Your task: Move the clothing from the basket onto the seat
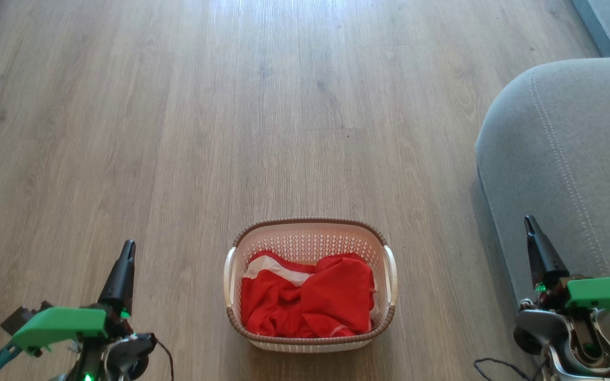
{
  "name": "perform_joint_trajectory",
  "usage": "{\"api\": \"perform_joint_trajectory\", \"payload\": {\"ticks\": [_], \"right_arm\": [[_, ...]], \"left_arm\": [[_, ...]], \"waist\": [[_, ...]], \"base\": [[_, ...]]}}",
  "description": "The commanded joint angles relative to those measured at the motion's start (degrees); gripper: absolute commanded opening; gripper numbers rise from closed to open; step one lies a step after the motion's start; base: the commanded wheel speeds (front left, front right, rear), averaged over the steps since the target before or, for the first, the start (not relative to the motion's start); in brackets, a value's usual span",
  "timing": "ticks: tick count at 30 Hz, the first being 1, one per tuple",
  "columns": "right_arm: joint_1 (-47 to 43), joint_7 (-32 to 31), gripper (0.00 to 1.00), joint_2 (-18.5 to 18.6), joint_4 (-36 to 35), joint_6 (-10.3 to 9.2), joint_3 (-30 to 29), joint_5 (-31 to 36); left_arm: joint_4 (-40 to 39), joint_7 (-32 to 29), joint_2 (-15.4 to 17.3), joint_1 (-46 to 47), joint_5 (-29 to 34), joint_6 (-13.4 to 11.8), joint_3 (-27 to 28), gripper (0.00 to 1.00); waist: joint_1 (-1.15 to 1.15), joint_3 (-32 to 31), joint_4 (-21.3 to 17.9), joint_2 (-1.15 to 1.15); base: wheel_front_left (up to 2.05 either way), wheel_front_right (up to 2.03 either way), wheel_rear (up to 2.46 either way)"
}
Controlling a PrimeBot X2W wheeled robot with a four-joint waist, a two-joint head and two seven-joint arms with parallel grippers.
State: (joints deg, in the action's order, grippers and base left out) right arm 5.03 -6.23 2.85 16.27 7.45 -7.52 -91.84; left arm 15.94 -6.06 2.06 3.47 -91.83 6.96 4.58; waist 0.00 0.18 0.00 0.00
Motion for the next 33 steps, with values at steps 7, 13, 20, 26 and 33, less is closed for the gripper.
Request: {"api": "perform_joint_trajectory", "payload": {"ticks": [7,13,20,26,33], "right_arm": [[1.1,-0.2,0.00,0.0,-2.2,0.03,1.0,-0.3],[1.1,-0.2,0.00,0.0,-2.2,0.03,1.0,-0.3],[1.1,-0.2,0.00,0.0,-2.2,0.03,1.0,-0.3],[1.1,-0.2,0.00,0.0,-2.2,0.03,1.0,-0.3],[1.1,-0.2,0.00,0.0,-2.2,0.03,1.0,-0.3]], "left_arm": [[-1.9,-0.4,0.8,2.7,-0.4,0.5,1.9,0.00],[-1.9,-0.4,0.8,2.7,-0.4,0.5,1.9,0.00],[-1.9,-0.4,0.8,2.7,-0.4,0.5,1.9,0.00],[-1.9,-0.4,0.8,2.7,-0.4,0.5,1.9,0.00],[-1.9,-0.4,0.8,2.7,-0.4,0.5,1.9,0.00]], "waist": [[0.00,0.0,0.0,0.00],[0.00,0.0,0.0,0.00],[0.00,0.0,0.0,0.00],[0.00,0.0,0.0,0.00],[0.00,0.0,0.0,0.00]], "base": [[0.00,0.00,0.00],[0.00,0.00,0.00],[0.00,0.00,0.00],[0.00,0.00,0.00],[0.00,0.00,0.00]]}}
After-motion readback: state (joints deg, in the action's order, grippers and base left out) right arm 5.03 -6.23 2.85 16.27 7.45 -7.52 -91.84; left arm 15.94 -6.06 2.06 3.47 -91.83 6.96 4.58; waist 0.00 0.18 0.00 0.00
